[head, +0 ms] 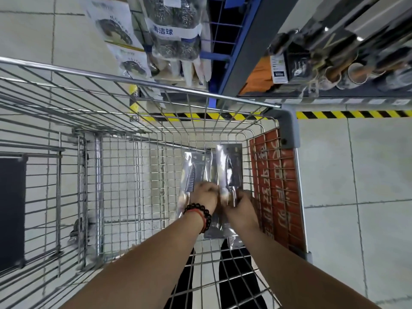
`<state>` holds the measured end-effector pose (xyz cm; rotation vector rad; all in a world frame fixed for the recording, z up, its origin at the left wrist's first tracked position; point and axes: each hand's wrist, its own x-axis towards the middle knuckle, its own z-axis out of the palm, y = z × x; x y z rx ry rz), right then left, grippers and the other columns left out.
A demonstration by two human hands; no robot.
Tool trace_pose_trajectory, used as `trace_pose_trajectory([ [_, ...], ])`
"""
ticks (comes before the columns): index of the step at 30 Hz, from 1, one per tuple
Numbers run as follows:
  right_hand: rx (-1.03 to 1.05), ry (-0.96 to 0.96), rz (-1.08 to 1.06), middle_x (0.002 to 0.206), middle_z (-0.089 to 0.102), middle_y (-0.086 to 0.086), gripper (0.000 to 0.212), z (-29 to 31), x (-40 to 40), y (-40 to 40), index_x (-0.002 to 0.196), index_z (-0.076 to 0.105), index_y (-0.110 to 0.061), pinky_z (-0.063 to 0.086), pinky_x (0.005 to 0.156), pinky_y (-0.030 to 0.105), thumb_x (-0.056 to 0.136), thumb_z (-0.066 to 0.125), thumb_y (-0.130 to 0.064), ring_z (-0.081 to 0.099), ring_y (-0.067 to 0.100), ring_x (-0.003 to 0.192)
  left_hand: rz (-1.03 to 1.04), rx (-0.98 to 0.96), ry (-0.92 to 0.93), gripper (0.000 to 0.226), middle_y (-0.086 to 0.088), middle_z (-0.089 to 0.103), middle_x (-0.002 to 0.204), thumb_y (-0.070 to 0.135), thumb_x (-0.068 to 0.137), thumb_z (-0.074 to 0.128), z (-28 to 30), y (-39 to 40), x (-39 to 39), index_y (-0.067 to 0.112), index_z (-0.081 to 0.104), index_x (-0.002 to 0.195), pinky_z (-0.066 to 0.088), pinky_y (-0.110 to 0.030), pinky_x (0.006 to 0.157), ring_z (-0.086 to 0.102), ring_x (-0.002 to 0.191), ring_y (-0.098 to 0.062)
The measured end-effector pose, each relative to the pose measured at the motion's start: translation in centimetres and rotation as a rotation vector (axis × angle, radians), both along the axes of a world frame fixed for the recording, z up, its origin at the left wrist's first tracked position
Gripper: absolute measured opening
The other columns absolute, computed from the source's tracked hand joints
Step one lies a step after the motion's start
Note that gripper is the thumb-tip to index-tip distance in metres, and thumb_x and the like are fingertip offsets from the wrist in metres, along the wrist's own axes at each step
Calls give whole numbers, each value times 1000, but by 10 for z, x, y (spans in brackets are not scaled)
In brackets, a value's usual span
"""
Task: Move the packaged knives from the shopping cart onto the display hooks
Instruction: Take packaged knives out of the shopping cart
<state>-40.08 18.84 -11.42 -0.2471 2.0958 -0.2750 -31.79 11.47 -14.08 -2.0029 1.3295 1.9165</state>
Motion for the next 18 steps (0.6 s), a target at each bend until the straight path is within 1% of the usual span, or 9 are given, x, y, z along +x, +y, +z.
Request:
trace_pose_trajectory([
  [2,4,31,-36,107,67,4,52,-2,-1,3,123,38,-24,56,77,37,83,72,-23,65,24,87,0,24,10,28,0,58,100,0,92,47,-1,0,-2,20,61,106,45,-13,62,55,79,-13],
  [4,0,65,-21,116,64,6,62,-2,-1,5,128,34,-24,55,84,37,81,74,-21,65,27,97,-14,12,-1,36,1,56,90,4,95,50,-3,1,-1,12,44,129,41,-11,50,52,67,-7],
  [6,2,38,-46,118,62,6,77,-2,-3,5,139,27,-20,52,80,30,80,77,-19,64,28,102,-32,18,2,54,1,58,99,14,94,59,-6,5,4,16,33,141,47,-17,63,58,76,-9],
  [7,1,1,-89,110,64,5,77,-1,-3,5,139,30,-17,52,72,27,79,79,-18,65,25,95,-38,37,15,58,-1,59,110,19,92,62,-5,6,5,16,34,143,51,-25,76,62,89,-14],
  [9,22,-52,-146,87,64,3,55,3,-5,6,120,45,-12,52,59,28,77,79,-13,62,19,72,-64,75,37,47,-3,59,126,24,92,62,-5,7,11,15,47,135,52,-34,90,61,105,-20],
  [10,31,-42,-153,80,62,5,48,5,-5,8,111,47,-13,54,60,34,75,79,-10,60,19,66,-52,65,42,31,-3,62,120,22,94,59,-2,6,14,15,54,123,54,-33,84,63,97,-18],
  [12,10,-28,-164,82,61,8,58,13,-4,10,116,42,-14,56,61,37,71,78,-6,62,23,68,43,30,24,7,-5,63,94,14,96,51,11,2,23,16,58,98,53,-32,67,59,73,-17],
  [15,-95,-119,-182,106,60,5,82,37,1,10,135,35,-15,55,82,36,68,83,-8,62,22,91,183,-23,43,28,-5,52,73,-2,91,43,38,-10,40,17,47,71,43,-33,60,49,66,-19],
  [18,-209,-256,-200,111,55,-1,72,86,6,3,129,36,-21,47,84,25,74,83,-9,58,15,95,314,-40,103,27,-7,49,72,-1,95,41,89,-28,55,17,48,76,43,-29,56,50,62,-19],
])
